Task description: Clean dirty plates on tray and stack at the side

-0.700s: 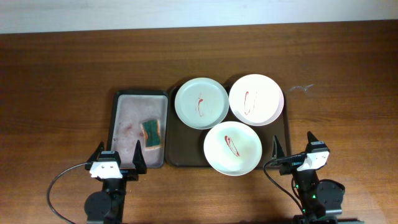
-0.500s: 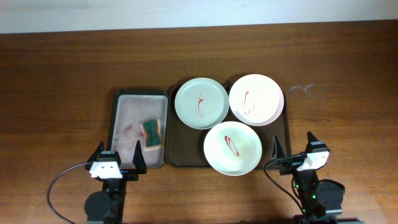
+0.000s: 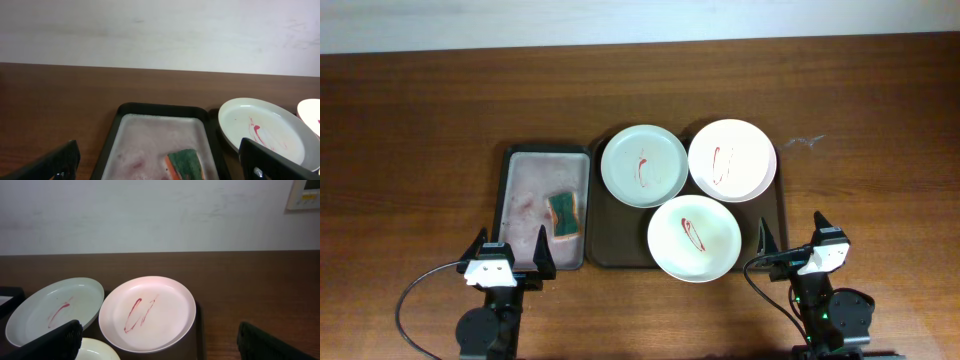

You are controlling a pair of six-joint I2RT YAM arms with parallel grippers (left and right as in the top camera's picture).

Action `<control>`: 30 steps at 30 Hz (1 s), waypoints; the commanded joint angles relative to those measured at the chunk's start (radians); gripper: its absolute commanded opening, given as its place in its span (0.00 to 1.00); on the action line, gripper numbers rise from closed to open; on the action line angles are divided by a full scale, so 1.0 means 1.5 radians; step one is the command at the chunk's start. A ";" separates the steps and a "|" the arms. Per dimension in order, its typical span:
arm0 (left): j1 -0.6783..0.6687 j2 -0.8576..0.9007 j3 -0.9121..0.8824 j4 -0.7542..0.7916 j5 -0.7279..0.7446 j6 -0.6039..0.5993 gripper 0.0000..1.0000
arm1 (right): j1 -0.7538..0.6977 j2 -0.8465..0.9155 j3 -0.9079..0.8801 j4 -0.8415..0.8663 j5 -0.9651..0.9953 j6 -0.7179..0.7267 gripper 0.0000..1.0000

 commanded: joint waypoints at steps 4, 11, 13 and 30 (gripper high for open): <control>0.003 -0.004 -0.003 -0.002 0.007 0.011 1.00 | 0.006 -0.004 -0.003 -0.003 -0.004 -0.004 0.99; 0.003 -0.004 -0.003 -0.002 0.007 0.010 0.99 | 0.006 -0.004 -0.003 -0.003 -0.004 -0.004 0.99; 0.003 -0.004 -0.003 -0.002 0.008 0.010 0.99 | 0.006 -0.004 -0.003 -0.003 -0.004 -0.004 0.99; 0.003 0.250 0.200 -0.103 -0.023 0.011 0.99 | 0.006 0.140 0.135 -0.123 -0.008 0.049 0.99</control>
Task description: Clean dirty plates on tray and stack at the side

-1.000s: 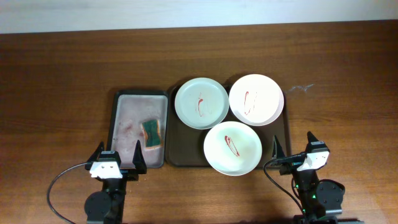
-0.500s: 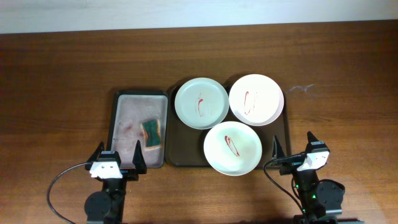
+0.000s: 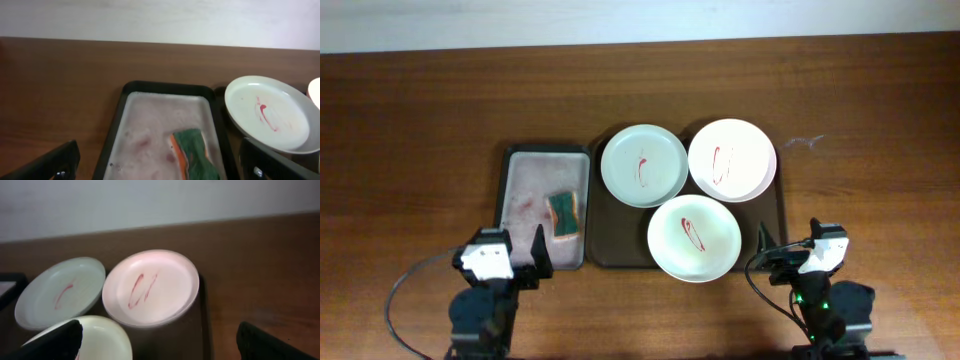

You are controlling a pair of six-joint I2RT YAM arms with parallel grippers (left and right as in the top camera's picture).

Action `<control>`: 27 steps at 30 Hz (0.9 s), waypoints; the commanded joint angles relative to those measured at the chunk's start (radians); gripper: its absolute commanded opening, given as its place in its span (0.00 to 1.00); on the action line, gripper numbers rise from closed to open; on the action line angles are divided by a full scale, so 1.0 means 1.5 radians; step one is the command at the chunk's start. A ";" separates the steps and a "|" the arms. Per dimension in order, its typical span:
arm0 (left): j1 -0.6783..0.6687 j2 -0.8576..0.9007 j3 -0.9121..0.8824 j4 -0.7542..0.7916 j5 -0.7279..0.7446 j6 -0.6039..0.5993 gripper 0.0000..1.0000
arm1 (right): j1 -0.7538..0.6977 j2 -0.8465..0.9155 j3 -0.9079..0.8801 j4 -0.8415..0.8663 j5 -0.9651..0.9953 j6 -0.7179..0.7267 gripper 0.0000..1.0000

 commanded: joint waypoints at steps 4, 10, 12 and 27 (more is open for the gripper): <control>0.003 0.293 0.225 -0.091 -0.008 0.008 0.99 | 0.006 0.257 0.205 -0.083 -0.045 0.005 0.99; 0.003 0.548 0.451 -0.271 0.026 0.008 0.99 | 0.006 0.548 0.449 -0.276 -0.057 0.005 0.99; 0.003 0.624 0.524 -0.345 0.026 0.007 0.99 | 0.006 0.635 0.535 -0.358 -0.056 0.005 0.99; -0.017 0.849 0.553 -0.282 0.106 0.007 0.79 | 0.006 0.729 0.609 -0.418 -0.109 0.005 0.99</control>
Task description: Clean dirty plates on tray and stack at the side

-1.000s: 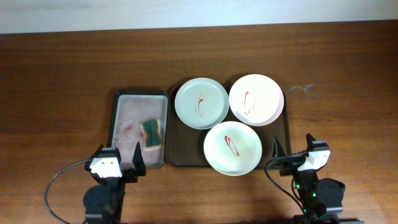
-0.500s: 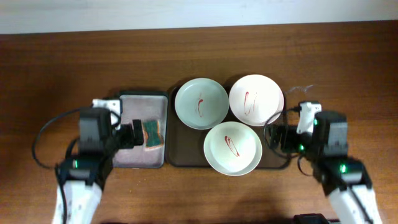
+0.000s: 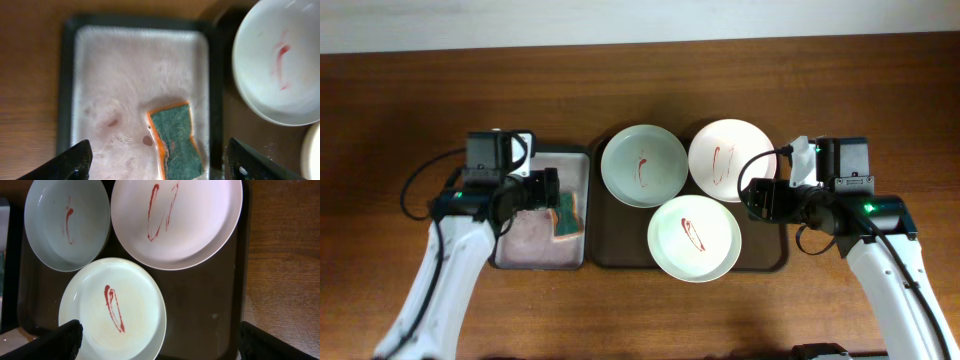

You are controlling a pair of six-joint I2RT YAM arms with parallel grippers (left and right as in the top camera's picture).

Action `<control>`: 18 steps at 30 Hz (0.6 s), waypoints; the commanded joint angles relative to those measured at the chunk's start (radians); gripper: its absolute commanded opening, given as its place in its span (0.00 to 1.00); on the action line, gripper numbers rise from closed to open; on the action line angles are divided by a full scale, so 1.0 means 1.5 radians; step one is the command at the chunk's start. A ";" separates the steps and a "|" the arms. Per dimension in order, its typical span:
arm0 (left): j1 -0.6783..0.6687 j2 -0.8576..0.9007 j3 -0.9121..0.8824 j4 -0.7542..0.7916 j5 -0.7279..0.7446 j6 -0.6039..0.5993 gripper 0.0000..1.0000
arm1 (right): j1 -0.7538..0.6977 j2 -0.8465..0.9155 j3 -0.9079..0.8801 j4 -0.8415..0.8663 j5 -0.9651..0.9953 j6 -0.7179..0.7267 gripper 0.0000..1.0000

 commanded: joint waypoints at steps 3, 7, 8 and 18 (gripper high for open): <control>-0.039 0.135 0.010 0.001 0.012 0.005 0.71 | 0.006 0.001 0.016 0.000 -0.008 0.005 0.99; -0.063 0.205 0.010 0.002 0.001 0.005 0.63 | 0.006 0.001 0.016 0.000 -0.008 0.005 0.99; -0.064 0.219 0.010 0.001 0.002 0.002 0.59 | 0.006 0.001 0.016 0.000 -0.008 0.005 0.99; -0.064 0.233 0.010 -0.029 0.002 -0.008 0.00 | 0.006 0.009 0.016 -0.021 -0.008 0.004 0.99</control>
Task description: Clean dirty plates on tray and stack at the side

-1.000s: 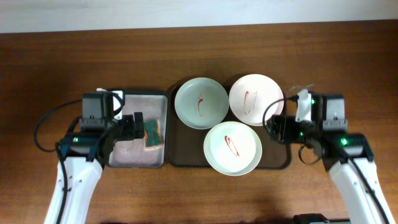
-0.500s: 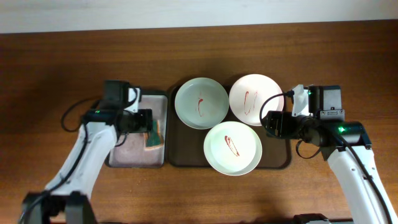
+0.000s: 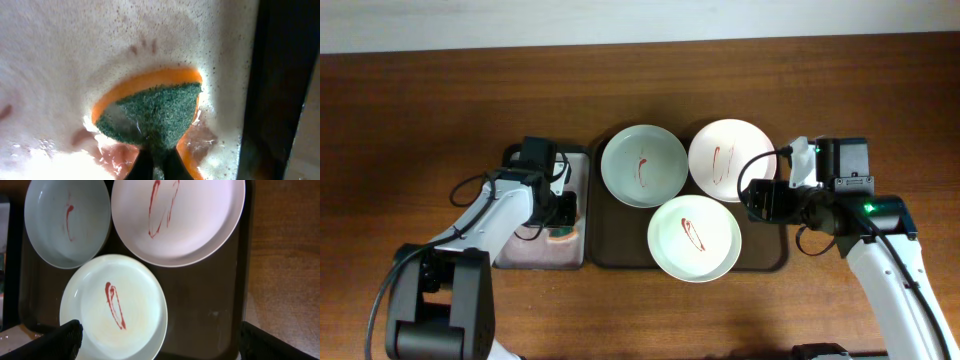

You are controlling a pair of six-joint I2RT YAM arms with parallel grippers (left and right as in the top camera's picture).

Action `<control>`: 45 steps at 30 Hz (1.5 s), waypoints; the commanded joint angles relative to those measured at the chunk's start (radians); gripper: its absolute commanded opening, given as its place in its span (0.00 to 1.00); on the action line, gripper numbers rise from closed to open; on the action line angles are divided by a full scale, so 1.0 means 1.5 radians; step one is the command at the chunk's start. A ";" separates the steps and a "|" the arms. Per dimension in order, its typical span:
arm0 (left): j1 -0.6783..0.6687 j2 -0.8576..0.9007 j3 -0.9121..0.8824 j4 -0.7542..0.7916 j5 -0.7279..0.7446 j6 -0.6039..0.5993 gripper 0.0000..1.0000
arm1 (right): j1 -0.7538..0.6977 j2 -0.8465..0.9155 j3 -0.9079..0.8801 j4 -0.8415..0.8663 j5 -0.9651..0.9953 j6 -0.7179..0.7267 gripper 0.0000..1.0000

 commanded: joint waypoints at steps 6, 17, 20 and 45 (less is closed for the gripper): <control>-0.001 0.004 0.008 -0.013 0.003 -0.002 0.00 | 0.011 0.118 0.015 -0.051 -0.048 -0.021 0.85; 0.007 -0.071 0.063 -0.054 0.003 -0.002 0.00 | 0.029 0.367 0.015 -0.001 -0.062 -0.019 0.18; 0.007 -0.096 0.063 -0.051 0.003 -0.002 0.00 | 0.030 0.367 0.015 0.006 -0.069 -0.019 0.14; 0.006 -0.178 0.063 0.122 -0.027 -0.024 0.00 | 0.076 0.367 0.015 0.018 -0.068 -0.001 0.04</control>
